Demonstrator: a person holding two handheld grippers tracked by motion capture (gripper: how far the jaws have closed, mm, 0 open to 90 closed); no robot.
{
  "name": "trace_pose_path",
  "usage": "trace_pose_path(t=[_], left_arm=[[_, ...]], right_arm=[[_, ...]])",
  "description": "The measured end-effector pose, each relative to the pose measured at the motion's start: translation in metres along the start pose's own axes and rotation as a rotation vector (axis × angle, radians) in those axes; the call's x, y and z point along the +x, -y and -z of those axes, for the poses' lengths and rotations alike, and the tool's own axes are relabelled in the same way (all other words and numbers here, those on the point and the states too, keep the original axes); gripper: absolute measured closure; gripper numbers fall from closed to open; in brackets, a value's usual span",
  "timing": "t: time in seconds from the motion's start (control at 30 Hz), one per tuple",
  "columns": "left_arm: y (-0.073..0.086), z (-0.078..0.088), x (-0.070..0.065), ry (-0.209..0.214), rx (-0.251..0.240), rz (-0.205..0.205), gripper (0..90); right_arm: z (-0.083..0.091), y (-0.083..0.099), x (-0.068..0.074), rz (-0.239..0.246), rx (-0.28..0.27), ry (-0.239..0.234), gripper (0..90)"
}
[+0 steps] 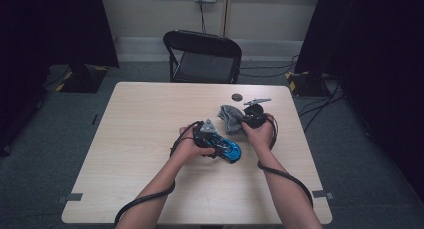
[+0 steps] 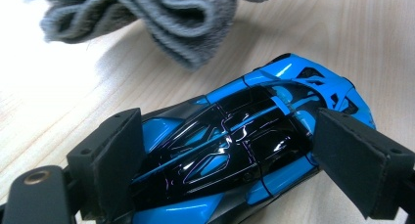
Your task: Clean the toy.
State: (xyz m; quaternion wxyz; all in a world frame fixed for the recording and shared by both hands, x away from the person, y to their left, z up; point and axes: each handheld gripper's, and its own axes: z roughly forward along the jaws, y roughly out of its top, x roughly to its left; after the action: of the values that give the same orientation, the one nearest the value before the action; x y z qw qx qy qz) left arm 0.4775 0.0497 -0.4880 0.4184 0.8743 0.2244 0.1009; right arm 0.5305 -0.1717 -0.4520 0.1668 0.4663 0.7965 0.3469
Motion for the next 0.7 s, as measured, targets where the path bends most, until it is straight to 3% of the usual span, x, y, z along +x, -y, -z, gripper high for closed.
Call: trace_pose_path(t=[0.4,0.5,0.6,0.7], left_arm=[[-0.001,0.000,0.000,0.006,0.003,-0.003,12.3],[0.000,0.000,0.000,0.005,-0.003,-0.003,12.3],[0.000,0.000,0.000,0.004,-0.003,-0.004,12.3],[0.000,0.000,0.000,0.005,-0.004,0.001,12.3]], right_arm=[[-0.025,-0.002,0.020,-0.027,0.025,0.045,80.4],[-0.031,0.001,0.026,-0.005,0.048,0.052,80.3],[-0.036,0.005,0.032,0.011,0.060,0.036,80.2],[-0.038,0.007,0.035,0.036,0.066,-0.009,80.2]])
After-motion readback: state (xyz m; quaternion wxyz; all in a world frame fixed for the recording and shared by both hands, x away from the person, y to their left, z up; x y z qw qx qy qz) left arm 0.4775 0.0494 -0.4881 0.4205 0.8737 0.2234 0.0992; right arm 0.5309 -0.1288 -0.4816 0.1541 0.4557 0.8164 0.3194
